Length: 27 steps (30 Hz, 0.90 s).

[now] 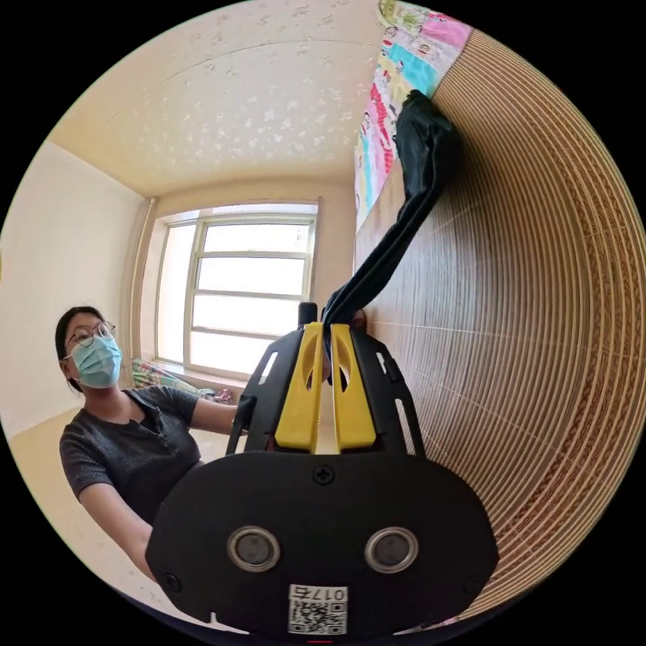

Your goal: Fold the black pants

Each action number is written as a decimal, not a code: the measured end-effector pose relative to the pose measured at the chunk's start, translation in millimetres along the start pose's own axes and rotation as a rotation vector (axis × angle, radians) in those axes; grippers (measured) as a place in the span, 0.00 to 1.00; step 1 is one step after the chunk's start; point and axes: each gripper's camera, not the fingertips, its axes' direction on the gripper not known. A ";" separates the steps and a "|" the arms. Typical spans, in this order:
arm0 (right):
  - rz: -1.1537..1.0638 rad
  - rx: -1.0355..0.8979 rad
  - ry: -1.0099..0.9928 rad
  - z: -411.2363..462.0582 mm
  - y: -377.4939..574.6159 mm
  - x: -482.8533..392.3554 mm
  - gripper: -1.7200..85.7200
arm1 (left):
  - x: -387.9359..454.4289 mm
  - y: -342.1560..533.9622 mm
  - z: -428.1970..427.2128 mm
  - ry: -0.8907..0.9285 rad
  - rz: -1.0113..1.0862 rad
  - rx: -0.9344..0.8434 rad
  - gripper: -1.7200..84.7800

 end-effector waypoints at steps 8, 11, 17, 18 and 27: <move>-0.295 -0.073 -0.069 13.2 72.9 -183.1 0.05 | 168.3 101.8 -36.7 0.150 0.261 0.039 0.04; -0.441 -0.112 -0.082 22.4 94.6 -258.9 0.05 | 244.1 131.1 -50.9 0.151 0.382 0.059 0.05; -0.792 -0.130 -0.083 34.8 129.3 -404.7 0.04 | 394.6 166.7 -67.8 0.187 0.643 0.051 0.06; -0.833 -0.115 -0.072 35.8 131.2 -425.4 0.04 | 406.4 167.2 -68.3 0.192 0.659 0.045 0.06; -0.612 -0.109 0.358 64.9 34.3 -360.1 0.04 | 419.1 86.4 -49.3 -0.038 0.553 0.096 0.06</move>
